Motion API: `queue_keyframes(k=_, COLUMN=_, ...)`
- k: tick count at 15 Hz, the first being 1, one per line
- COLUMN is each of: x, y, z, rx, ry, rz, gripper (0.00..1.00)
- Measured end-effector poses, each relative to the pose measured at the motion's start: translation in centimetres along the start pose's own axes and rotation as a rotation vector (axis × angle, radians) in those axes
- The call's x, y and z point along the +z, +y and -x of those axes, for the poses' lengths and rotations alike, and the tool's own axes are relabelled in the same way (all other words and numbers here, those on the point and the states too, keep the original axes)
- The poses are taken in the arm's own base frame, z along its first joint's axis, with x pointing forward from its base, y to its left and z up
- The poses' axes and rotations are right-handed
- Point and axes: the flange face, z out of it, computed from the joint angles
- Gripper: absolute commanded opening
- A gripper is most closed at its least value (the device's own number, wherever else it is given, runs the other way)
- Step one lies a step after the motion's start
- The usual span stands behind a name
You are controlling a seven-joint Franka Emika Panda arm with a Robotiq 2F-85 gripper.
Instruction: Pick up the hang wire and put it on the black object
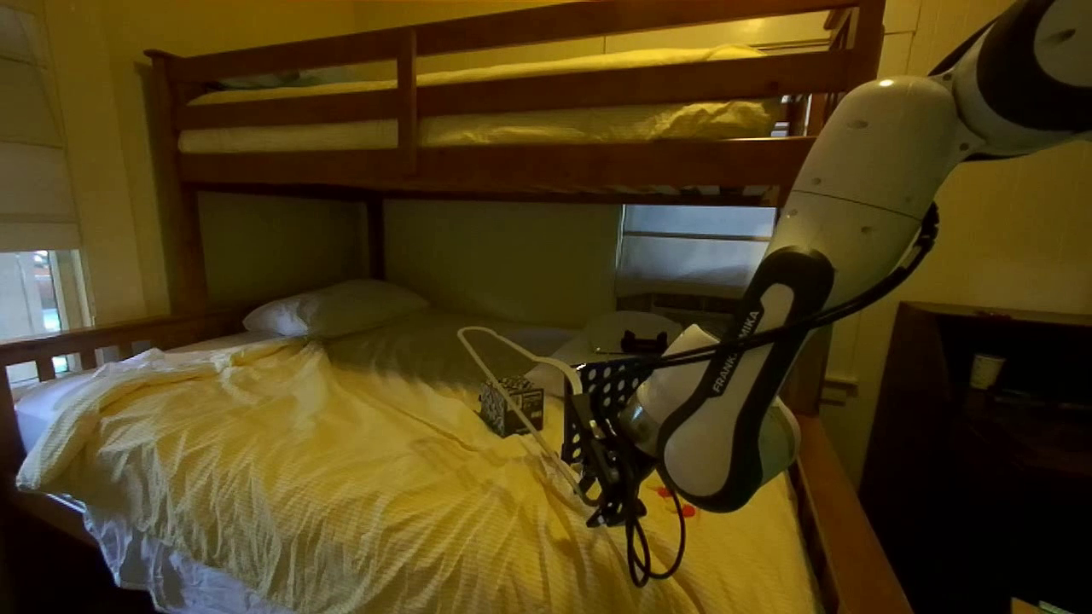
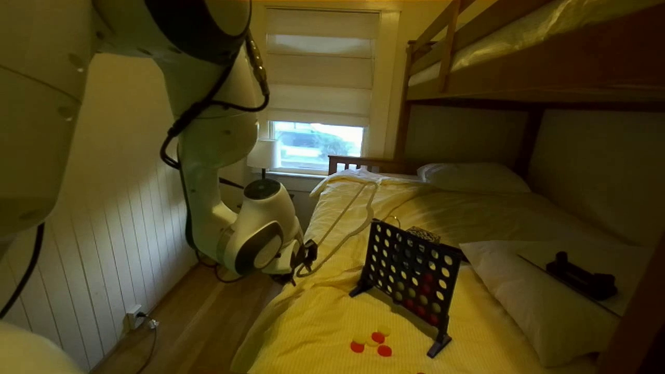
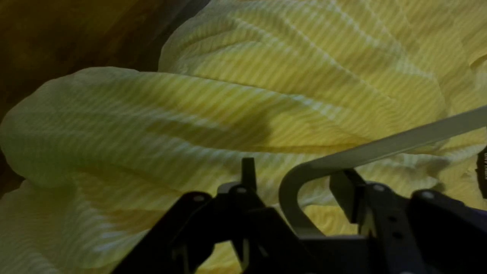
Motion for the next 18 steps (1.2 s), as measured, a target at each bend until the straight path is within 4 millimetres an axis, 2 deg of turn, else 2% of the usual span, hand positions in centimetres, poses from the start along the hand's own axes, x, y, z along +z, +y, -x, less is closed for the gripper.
queue_keyframes(k=2, x=0.04, y=-0.07, z=-0.20, rx=-0.007, ry=-0.001, rz=0.002, gripper=0.99)
queue_keyframes(k=3, x=0.06, y=-0.12, z=-0.30, rx=-0.010, ry=0.000, rz=0.002, gripper=1.00)
queue_keyframes(k=11, x=-0.17, y=-0.59, z=-0.91, rx=-0.063, ry=0.018, rz=-0.038, gripper=1.00)
queue_keyframes(k=18, x=-0.78, y=-0.97, z=-0.59, rx=-0.101, ry=0.036, rz=-0.114, gripper=1.00)
